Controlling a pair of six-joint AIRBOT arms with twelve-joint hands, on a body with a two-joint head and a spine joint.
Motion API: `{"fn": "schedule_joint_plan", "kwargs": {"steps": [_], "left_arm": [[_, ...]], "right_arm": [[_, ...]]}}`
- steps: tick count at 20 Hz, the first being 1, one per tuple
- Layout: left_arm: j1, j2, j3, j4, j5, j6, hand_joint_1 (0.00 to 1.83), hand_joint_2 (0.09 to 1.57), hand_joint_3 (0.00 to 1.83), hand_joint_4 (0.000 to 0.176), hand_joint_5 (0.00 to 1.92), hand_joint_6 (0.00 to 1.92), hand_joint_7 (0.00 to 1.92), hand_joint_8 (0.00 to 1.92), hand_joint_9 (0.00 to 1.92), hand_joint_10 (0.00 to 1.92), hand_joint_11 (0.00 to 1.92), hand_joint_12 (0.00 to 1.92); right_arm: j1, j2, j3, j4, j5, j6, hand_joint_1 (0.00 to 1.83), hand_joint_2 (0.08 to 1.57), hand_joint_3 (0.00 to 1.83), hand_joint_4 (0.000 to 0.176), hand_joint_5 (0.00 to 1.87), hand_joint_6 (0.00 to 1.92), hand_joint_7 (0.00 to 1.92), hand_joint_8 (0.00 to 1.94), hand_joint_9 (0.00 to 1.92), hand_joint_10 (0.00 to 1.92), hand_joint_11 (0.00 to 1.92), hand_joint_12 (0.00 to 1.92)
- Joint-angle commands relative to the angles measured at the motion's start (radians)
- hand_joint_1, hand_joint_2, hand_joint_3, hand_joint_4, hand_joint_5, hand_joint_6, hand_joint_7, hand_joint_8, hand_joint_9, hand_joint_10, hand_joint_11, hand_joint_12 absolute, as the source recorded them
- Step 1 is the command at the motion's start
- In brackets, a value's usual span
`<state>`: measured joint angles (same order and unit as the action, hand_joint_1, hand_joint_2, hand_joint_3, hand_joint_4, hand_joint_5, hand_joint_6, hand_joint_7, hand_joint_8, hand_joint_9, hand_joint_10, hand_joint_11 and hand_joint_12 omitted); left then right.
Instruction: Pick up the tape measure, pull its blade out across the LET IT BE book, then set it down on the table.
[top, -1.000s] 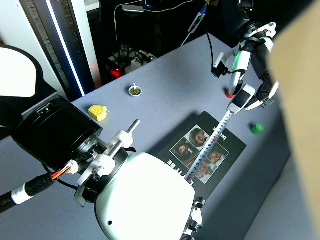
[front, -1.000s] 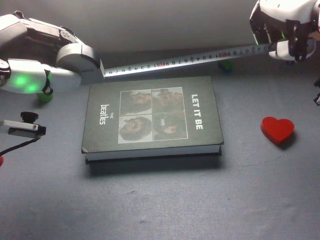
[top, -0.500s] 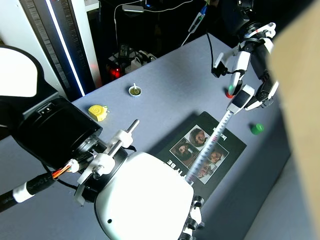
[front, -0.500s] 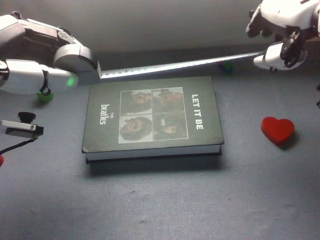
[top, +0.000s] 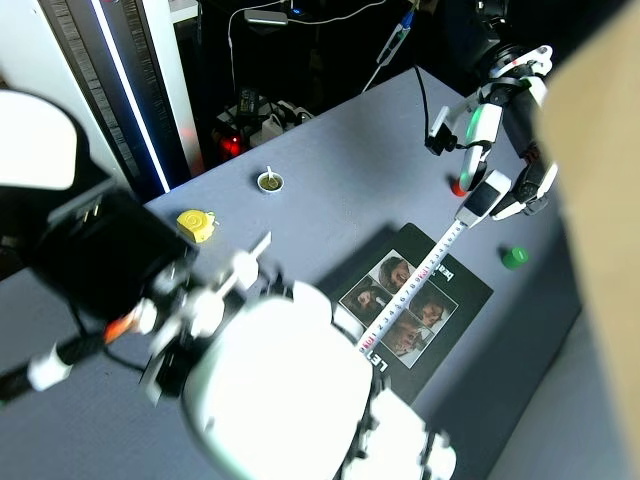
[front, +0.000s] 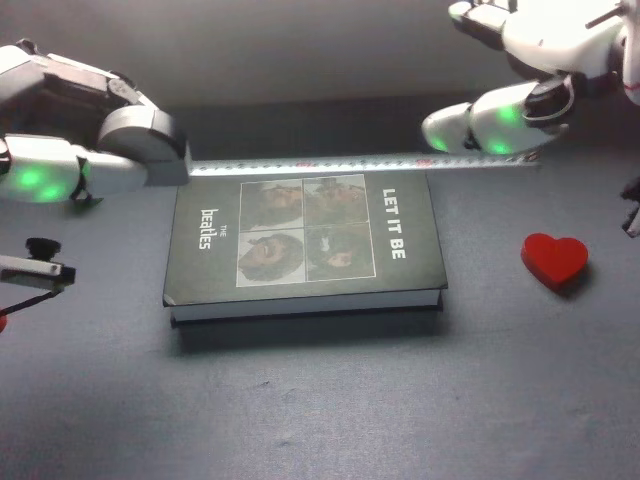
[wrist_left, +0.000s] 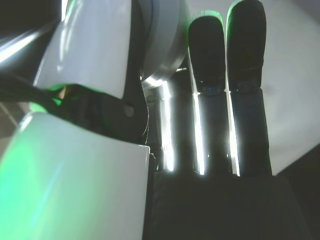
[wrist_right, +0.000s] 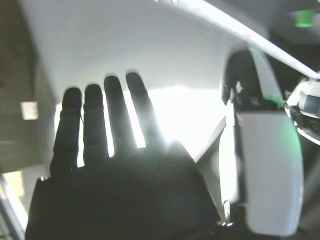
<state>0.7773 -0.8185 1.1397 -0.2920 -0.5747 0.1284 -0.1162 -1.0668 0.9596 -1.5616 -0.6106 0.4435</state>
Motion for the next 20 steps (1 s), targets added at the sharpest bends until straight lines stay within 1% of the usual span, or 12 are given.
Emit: {"fn": "schedule_joint_plan", "kwargs": {"steps": [1, 3, 6, 7, 9, 11, 13, 15, 17, 20], "left_arm": [[-0.005, 0.006, 0.009, -0.017, -0.158, -0.019, 1.38, 1.09, 0.0, 0.0, 1.04, 0.66, 0.98, 0.98, 0.97, 1.23, 0.91, 1.1], [0.015, 0.004, 0.018, -0.033, -0.158, -0.019, 1.38, 1.09, 0.0, 0.0, 1.04, 0.66, 0.98, 0.98, 0.97, 1.23, 0.92, 1.1], [0.04, -0.004, 0.037, -0.063, -0.165, -0.019, 1.38, 1.09, 0.0, 0.0, 1.03, 0.66, 1.0, 0.97, 0.97, 1.23, 0.92, 1.09], [0.062, -0.011, 0.046, -0.084, -0.169, -0.019, 1.38, 1.09, 0.0, 0.0, 1.02, 0.67, 0.99, 0.97, 0.97, 1.22, 0.92, 1.09], [0.094, -0.028, 0.069, -0.092, -0.191, -0.041, 1.38, 1.1, 0.0, 0.0, 1.01, 0.7, 0.96, 1.0, 0.98, 1.22, 0.92, 1.09], [0.136, -0.049, 0.099, -0.095, -0.214, -0.066, 1.38, 1.1, 0.0, 0.0, 1.02, 0.7, 0.95, 1.01, 0.97, 1.22, 0.92, 1.09], [0.172, -0.066, 0.122, -0.095, -0.236, -0.098, 1.38, 1.1, 0.0, 0.0, 1.02, 0.7, 0.97, 1.0, 0.96, 1.23, 0.92, 1.09], [0.192, -0.085, 0.147, -0.091, -0.264, -0.121, 1.38, 1.1, 0.0, 0.0, 1.0, 0.69, 0.96, 1.03, 0.96, 1.24, 0.92, 1.09], [0.206, -0.096, 0.167, -0.066, -0.268, -0.151, 1.38, 1.1, 0.0, 0.0, 0.99, 0.7, 0.96, 1.03, 0.95, 1.25, 0.92, 1.09], [0.227, -0.105, 0.186, -0.064, -0.275, -0.172, 1.38, 1.11, 0.0, 0.0, 0.97, 0.73, 0.98, 1.02, 0.94, 1.27, 0.91, 1.09]], "right_arm": [[0.021, 0.011, -0.007, -0.061, -0.027, -0.006, 0.0, 1.03, 0.0, 0.0, 0.0, 0.0, 0.0, 0.0, 0.0, 0.0, 0.0, 0.0], [0.038, 0.013, -0.025, -0.012, -0.037, -0.039, 0.0, 1.02, 0.0, 0.0, 0.0, 0.0, 0.0, 0.0, 0.0, 0.0, 0.0, 0.0], [0.039, 0.002, -0.046, -0.001, -0.088, -0.04, 0.0, 1.02, 0.0, 0.0, 0.0, 0.0, 0.0, 0.0, 0.0, 0.0, 0.0, 0.0], [0.04, -0.011, -0.052, 0.02, -0.118, -0.04, 0.0, 1.01, 0.0, 0.0, 0.0, 0.0, 0.0, 0.0, 0.0, 0.0, 0.0, 0.0], [0.046, -0.024, -0.059, 0.037, -0.156, -0.039, 0.0, 1.02, 0.0, 0.0, 0.0, 0.0, 0.0, 0.0, 0.0, 0.0, 0.0, 0.0], [0.044, -0.035, -0.068, 0.039, -0.192, -0.006, 0.0, 1.04, 0.0, 0.0, 0.0, 0.0, 0.0, 0.0, 0.0, 0.0, 0.02, 0.01], [0.033, -0.04, -0.076, 0.039, -0.201, 0.033, 0.0, 1.04, 0.0, 0.0, 0.0, 0.0, 0.0, 0.0, 0.0, 0.0, 0.01, 0.0], [0.014, -0.046, -0.079, 0.039, -0.204, 0.068, 0.0, 1.04, 0.0, 0.0, 0.0, 0.0, 0.0, 0.0, 0.0, 0.0, 0.0, 0.0], [0.001, -0.054, -0.079, 0.039, -0.204, 0.079, 0.0, 1.05, 0.01, 0.0, 0.0, 0.0, 0.0, 0.0, 0.0, 0.0, 0.0, 0.0], [-0.01, -0.061, -0.079, 0.015, -0.2, 0.094, 0.0, 1.05, 0.0, 0.0, 0.0, 0.0, 0.0, 0.0, 0.0, 0.0, 0.03, 0.02]]}}
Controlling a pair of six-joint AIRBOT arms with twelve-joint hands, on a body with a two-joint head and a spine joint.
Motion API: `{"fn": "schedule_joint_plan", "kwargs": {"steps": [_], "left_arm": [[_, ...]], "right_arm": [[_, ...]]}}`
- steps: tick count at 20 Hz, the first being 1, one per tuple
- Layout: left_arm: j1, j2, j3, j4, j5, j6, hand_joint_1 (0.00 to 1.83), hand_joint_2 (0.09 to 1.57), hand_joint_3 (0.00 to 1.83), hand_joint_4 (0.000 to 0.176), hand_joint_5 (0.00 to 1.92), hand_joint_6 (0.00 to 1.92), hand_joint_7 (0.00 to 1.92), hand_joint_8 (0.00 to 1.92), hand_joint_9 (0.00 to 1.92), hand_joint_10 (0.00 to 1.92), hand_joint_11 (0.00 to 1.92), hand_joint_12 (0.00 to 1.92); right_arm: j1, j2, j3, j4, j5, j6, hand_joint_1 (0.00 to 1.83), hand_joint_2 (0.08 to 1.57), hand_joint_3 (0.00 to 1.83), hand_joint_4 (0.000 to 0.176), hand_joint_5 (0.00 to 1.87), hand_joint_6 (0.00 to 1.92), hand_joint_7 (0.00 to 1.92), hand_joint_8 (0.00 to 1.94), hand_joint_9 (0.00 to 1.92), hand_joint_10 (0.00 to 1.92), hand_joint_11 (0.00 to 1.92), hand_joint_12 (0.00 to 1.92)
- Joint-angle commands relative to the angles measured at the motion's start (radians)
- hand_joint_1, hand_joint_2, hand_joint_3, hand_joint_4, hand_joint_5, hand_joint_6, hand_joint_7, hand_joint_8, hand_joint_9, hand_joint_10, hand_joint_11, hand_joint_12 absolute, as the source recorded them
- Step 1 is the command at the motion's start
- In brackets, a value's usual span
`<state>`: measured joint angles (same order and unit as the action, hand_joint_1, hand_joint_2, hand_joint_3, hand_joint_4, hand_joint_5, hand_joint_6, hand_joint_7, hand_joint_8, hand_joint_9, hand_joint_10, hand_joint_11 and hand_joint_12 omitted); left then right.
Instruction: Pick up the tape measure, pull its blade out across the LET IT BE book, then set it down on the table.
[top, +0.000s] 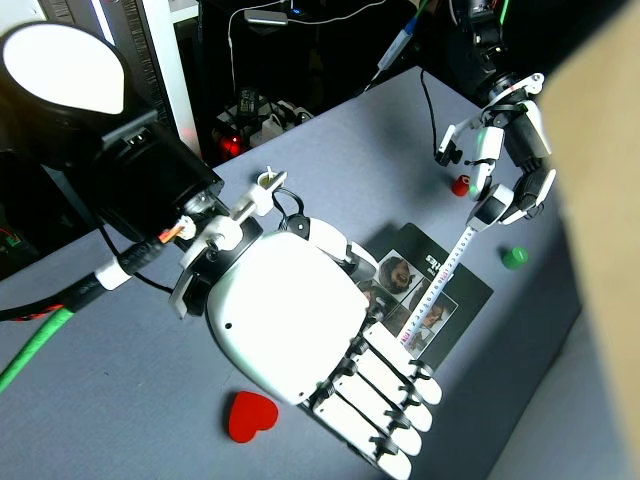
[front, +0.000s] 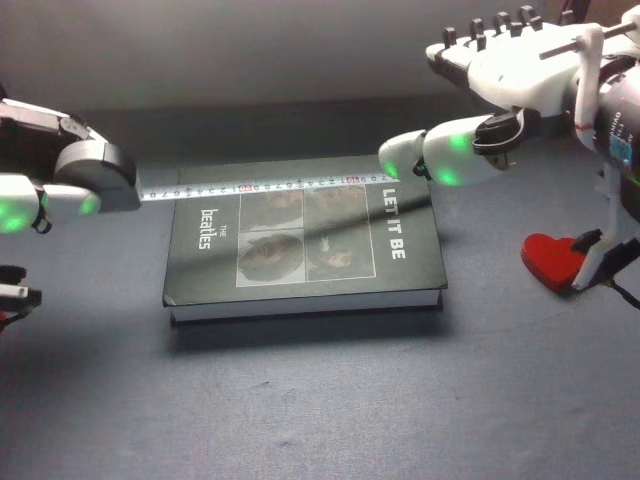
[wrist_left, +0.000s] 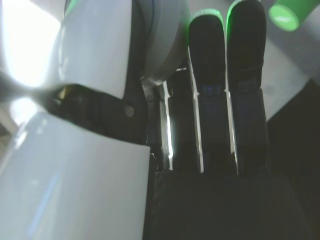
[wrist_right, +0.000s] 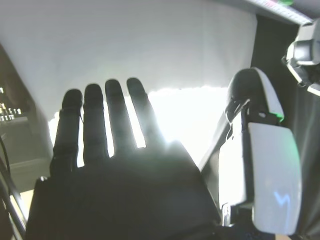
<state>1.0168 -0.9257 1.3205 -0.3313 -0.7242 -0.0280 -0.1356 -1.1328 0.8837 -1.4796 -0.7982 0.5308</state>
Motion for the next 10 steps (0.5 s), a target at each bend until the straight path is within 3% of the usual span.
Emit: {"fn": "schedule_joint_plan", "kwargs": {"steps": [1, 4, 8, 10], "left_arm": [[-0.001, 0.001, 0.01, -0.022, -0.132, -0.024, 1.38, 1.1, 0.0, 0.0, 0.98, 0.72, 0.98, 1.0, 0.95, 1.26, 0.91, 1.09], [0.03, -0.007, 0.033, 0.01, -0.147, -0.067, 1.38, 1.11, 0.0, 0.0, 0.93, 0.79, 0.98, 1.0, 0.94, 1.26, 0.93, 1.09], [0.058, -0.023, 0.064, 0.04, -0.177, -0.101, 1.39, 1.09, 0.0, 0.0, 0.95, 0.74, 1.05, 0.91, 1.01, 1.21, 0.93, 1.07], [0.071, -0.027, 0.072, 0.048, -0.177, -0.116, 1.38, 1.11, 0.0, 0.0, 0.91, 0.82, 0.99, 0.99, 0.93, 1.27, 0.91, 1.07]], "right_arm": [[0.005, 0.003, -0.003, -0.088, -0.012, 0.02, 0.0, 1.05, 0.0, 0.0, 0.0, 0.0, 0.0, 0.0, 0.0, 0.0, 0.04, 0.02], [0.004, -0.002, -0.003, -0.111, -0.014, 0.039, 0.0, 1.05, 0.0, 0.0, 0.0, 0.0, 0.0, 0.0, 0.0, 0.0, 0.03, 0.01], [-0.001, -0.007, -0.003, -0.112, -0.013, 0.034, 0.0, 1.06, 0.01, 0.0, 0.0, 0.0, 0.0, 0.0, 0.0, 0.0, 0.03, 0.01], [-0.003, -0.007, -0.003, -0.112, -0.014, 0.034, 0.01, 1.06, 0.01, 0.0, 0.01, 0.0, 0.01, 0.0, 0.0, 0.0, 0.02, 0.01]]}}
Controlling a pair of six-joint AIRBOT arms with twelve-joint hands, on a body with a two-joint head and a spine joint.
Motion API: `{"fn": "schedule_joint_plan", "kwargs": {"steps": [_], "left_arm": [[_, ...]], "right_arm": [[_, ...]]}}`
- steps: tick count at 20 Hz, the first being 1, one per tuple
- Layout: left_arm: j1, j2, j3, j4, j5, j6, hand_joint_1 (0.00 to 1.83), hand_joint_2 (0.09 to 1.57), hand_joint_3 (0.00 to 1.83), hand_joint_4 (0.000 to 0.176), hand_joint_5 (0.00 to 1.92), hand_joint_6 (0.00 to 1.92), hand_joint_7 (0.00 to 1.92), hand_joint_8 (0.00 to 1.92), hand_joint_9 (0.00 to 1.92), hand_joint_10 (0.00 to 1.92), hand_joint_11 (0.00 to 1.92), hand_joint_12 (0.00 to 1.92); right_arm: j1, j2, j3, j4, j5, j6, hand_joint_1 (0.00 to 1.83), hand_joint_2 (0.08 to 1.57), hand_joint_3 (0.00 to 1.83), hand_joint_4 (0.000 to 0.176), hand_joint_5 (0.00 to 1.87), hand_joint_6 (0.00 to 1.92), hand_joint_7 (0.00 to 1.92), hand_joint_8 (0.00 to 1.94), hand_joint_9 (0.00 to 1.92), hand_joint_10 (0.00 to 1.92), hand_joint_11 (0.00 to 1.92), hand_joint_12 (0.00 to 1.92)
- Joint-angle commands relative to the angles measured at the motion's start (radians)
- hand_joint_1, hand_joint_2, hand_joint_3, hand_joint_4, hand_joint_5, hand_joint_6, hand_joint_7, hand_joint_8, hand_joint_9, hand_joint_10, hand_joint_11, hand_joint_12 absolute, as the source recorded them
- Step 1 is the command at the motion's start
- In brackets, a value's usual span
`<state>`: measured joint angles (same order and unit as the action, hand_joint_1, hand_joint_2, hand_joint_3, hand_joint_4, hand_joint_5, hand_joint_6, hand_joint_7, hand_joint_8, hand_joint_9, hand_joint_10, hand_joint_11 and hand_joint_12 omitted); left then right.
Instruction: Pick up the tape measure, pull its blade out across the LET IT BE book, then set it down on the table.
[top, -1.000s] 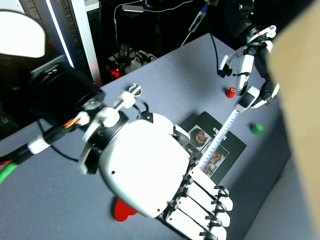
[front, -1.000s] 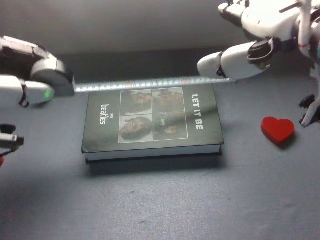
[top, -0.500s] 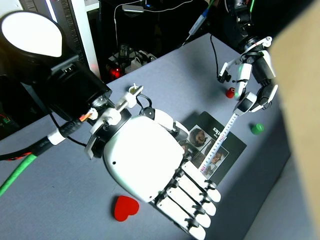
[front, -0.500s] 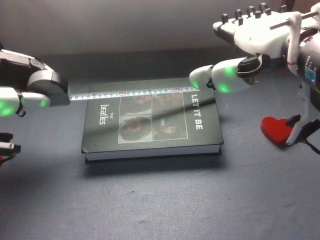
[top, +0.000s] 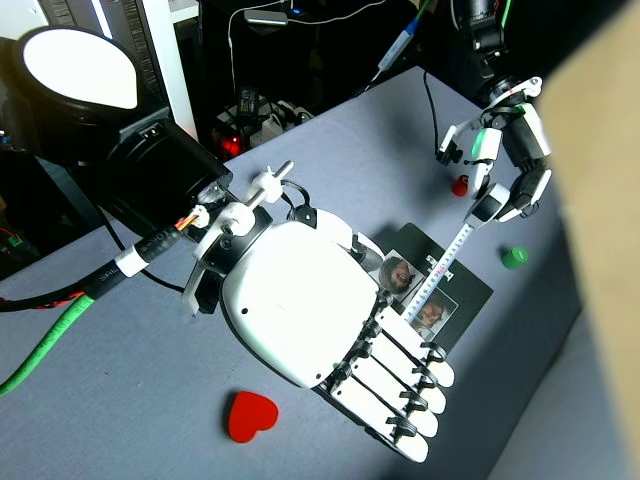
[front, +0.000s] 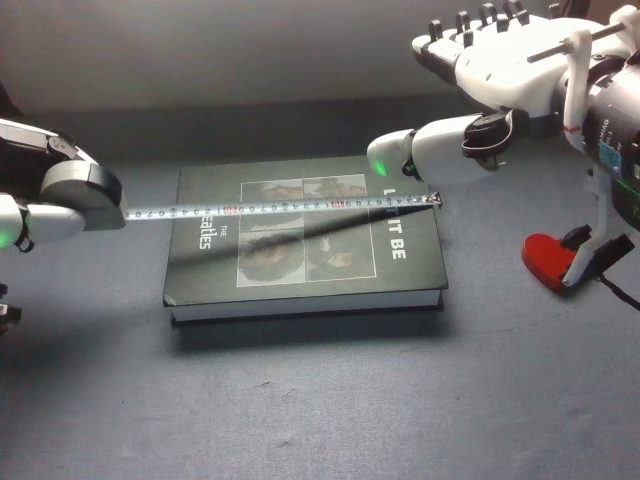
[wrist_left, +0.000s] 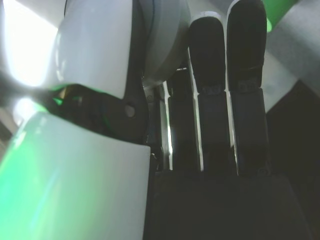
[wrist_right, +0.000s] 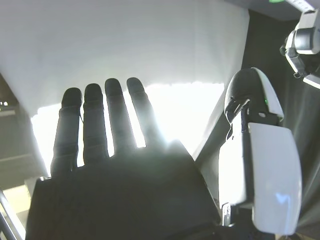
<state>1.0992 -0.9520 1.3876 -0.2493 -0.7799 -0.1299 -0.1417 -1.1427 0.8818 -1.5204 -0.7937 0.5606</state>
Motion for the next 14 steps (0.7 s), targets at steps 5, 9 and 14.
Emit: {"fn": "schedule_joint_plan", "kwargs": {"steps": [5, 9, 14], "left_arm": [[0.037, -0.022, 0.022, -0.018, -0.156, -0.041, 1.38, 1.11, 0.0, 0.0, 0.93, 0.81, 1.0, 0.99, 0.92, 1.27, 0.91, 1.08], [0.064, -0.043, 0.047, 0.035, -0.181, -0.065, 1.38, 1.1, 0.0, 0.0, 0.98, 0.74, 0.99, 0.98, 0.97, 1.23, 0.93, 1.09], [0.072, -0.089, 0.129, 0.121, -0.216, -0.104, 1.38, 1.1, 0.0, 0.0, 0.98, 0.71, 0.99, 1.0, 0.95, 1.25, 0.89, 1.08]], "right_arm": [[0.003, 0.003, -0.001, -0.071, -0.016, 0.004, 0.01, 1.08, 0.01, 0.0, 0.02, 0.01, 0.03, 0.01, 0.01, 0.0, 0.03, 0.02], [0.002, 0.003, -0.002, -0.071, -0.015, 0.004, 0.01, 1.09, 0.01, 0.0, 0.07, 0.0, 0.08, 0.0, 0.06, 0.0, 0.08, 0.07], [0.003, 0.003, -0.002, -0.071, -0.009, 0.009, 0.0, 1.12, 0.01, 0.0, 0.06, 0.0, 0.09, 0.0, 0.08, 0.01, 0.08, 0.08]]}}
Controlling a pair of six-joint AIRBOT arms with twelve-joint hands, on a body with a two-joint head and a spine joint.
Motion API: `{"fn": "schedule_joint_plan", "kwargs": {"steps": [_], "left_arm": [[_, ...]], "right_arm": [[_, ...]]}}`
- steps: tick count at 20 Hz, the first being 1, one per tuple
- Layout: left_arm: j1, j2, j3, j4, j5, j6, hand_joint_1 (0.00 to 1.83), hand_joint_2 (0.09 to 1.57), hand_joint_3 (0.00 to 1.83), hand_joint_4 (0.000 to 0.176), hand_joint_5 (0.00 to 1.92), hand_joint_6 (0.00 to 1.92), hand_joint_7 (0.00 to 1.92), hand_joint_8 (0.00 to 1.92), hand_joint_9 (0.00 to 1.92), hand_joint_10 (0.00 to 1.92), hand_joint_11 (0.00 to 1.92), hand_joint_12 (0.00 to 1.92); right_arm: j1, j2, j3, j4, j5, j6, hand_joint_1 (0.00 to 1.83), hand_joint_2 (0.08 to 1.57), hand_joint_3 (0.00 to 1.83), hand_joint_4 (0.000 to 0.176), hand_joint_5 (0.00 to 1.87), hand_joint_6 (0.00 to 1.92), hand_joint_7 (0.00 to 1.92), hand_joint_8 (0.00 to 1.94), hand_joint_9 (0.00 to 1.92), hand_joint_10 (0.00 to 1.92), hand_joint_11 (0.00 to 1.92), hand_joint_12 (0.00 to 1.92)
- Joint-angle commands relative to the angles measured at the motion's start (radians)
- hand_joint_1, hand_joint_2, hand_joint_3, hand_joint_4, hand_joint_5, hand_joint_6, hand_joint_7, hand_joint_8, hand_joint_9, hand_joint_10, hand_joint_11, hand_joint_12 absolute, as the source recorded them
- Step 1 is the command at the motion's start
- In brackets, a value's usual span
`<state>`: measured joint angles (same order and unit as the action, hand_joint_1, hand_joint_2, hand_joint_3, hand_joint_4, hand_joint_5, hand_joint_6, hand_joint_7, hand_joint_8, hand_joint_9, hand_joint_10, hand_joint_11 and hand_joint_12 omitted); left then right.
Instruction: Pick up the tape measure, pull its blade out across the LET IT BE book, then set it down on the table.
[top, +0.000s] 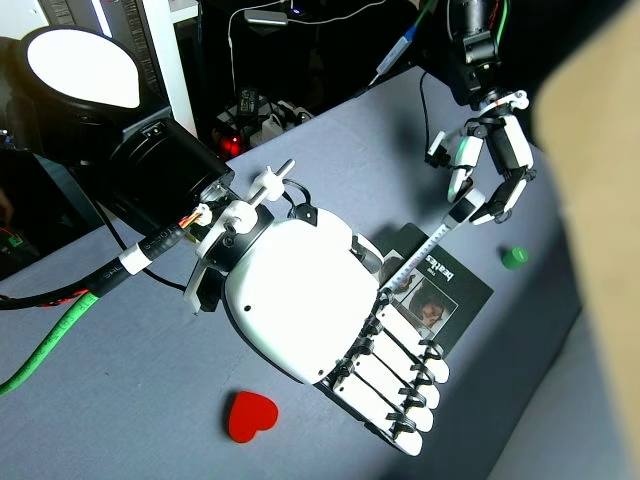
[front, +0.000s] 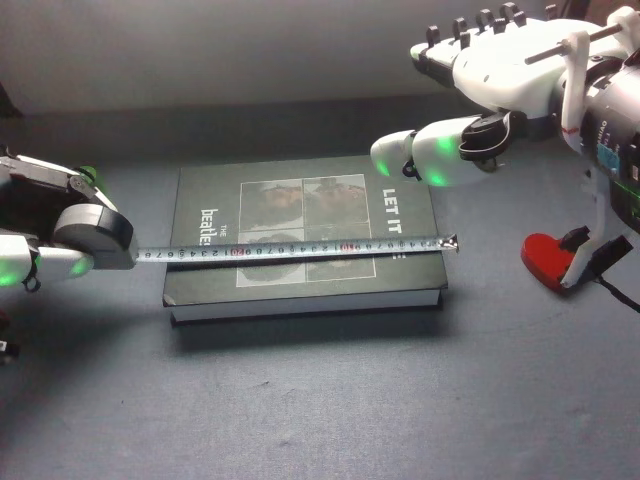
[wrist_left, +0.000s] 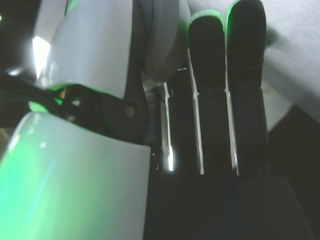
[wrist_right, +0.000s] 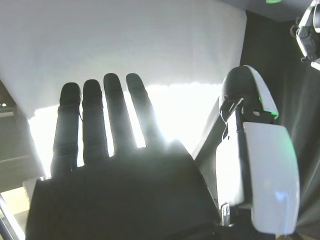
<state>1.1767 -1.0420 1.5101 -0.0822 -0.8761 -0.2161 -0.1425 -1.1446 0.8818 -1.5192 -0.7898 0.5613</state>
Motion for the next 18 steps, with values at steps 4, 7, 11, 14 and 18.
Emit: {"fn": "schedule_joint_plan", "kwargs": {"steps": [4, 7, 11, 14, 18], "left_arm": [[-0.014, -0.021, 0.05, -0.032, -0.128, -0.027, 1.38, 1.1, 0.0, 0.0, 1.0, 0.69, 0.98, 1.0, 0.96, 1.24, 0.93, 1.1], [-0.014, -0.021, 0.057, -0.032, -0.128, -0.027, 1.38, 1.1, 0.0, 0.0, 1.04, 0.62, 0.98, 1.02, 0.95, 1.25, 0.92, 1.09], [-0.014, -0.024, 0.063, -0.031, -0.128, -0.027, 1.38, 1.11, 0.0, 0.0, 1.0, 0.67, 0.93, 1.08, 0.95, 1.25, 0.92, 1.09], [-0.013, -0.026, 0.067, -0.031, -0.128, -0.027, 1.38, 1.11, 0.0, 0.0, 1.0, 0.67, 0.94, 1.08, 0.94, 1.26, 0.91, 1.1], [-0.014, -0.026, 0.068, -0.031, -0.128, -0.027, 1.38, 1.1, 0.0, 0.0, 1.05, 0.63, 0.94, 1.05, 0.94, 1.25, 0.92, 1.09]], "right_arm": [[0.004, 0.005, -0.002, -0.072, -0.01, 0.009, 0.0, 1.12, 0.01, 0.0, 0.06, 0.0, 0.09, 0.0, 0.07, 0.0, 0.06, 0.08], [0.004, 0.005, -0.002, -0.072, -0.008, 0.009, 0.0, 1.13, 0.01, 0.0, 0.03, 0.0, 0.05, 0.0, 0.03, 0.0, 0.02, 0.08], [0.004, 0.005, -0.002, -0.072, -0.005, 0.009, 0.0, 1.14, 0.0, 0.0, 0.06, 0.0, 0.09, 0.0, 0.06, 0.0, 0.0, 0.24], [0.004, 0.005, -0.002, -0.072, -0.003, 0.009, 0.01, 1.14, 0.0, 0.0, 0.11, 0.01, 0.14, 0.01, 0.1, 0.01, 0.0, 0.34], [0.004, 0.005, -0.002, -0.073, -0.003, 0.009, 0.03, 1.14, 0.0, 0.0, 0.11, 0.0, 0.14, 0.0, 0.11, 0.0, 0.0, 0.29]]}}
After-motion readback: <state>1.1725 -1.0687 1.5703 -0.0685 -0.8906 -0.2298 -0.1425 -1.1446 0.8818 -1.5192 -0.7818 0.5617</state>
